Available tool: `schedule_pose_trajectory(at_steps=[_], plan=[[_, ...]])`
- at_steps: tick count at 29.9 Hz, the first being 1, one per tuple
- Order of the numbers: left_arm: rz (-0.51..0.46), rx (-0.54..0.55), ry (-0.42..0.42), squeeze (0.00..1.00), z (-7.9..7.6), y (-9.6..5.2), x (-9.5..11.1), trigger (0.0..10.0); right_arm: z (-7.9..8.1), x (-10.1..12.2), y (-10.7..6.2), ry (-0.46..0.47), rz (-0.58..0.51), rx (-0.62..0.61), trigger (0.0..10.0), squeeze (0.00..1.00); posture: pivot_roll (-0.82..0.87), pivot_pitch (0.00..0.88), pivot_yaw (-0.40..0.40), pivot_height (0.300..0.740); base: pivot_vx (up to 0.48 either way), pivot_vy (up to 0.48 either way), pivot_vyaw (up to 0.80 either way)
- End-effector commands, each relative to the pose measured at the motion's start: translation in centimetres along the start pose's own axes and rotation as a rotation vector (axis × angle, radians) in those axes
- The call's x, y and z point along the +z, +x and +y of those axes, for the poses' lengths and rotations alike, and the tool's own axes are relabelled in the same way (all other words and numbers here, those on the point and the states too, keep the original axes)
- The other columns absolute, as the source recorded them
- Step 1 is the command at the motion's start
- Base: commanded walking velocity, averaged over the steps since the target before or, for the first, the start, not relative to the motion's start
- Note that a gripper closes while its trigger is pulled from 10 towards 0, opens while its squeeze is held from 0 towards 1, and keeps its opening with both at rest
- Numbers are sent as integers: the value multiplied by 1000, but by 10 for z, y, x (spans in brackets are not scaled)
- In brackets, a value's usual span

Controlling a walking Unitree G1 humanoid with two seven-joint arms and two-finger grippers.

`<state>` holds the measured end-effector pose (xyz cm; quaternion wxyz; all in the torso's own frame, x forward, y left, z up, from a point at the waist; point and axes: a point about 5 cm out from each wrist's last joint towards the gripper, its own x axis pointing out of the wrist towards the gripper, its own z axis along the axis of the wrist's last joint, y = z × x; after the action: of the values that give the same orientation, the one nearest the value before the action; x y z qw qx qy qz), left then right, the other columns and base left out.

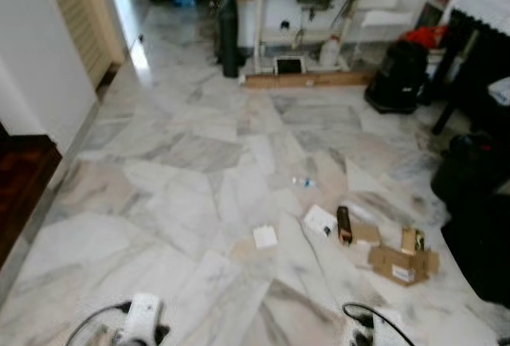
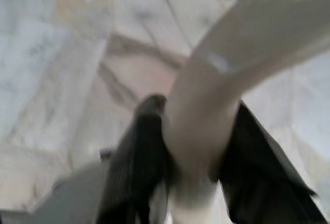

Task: Sweep floor

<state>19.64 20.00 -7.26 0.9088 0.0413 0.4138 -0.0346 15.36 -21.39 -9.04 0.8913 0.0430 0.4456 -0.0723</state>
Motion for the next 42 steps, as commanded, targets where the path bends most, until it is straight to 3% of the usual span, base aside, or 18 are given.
schedule_pose_trajectory(at_steps=[1,28,42], plan=[[-16,27,-6,0,10,-1,3,10000,8,13,3,9,-44,13,10000,0,-90,0,-5,740,394,0,0],[-19,19,5,0,7,0,5,10000,2,4,1,12,-18,6,10000,0,-92,0,-2,740,390,0,-89],[-21,35,-12,0,8,-1,2,10000,4,2,0,1,-25,-10,10000,0,-94,0,-7,740,17,0,0]])
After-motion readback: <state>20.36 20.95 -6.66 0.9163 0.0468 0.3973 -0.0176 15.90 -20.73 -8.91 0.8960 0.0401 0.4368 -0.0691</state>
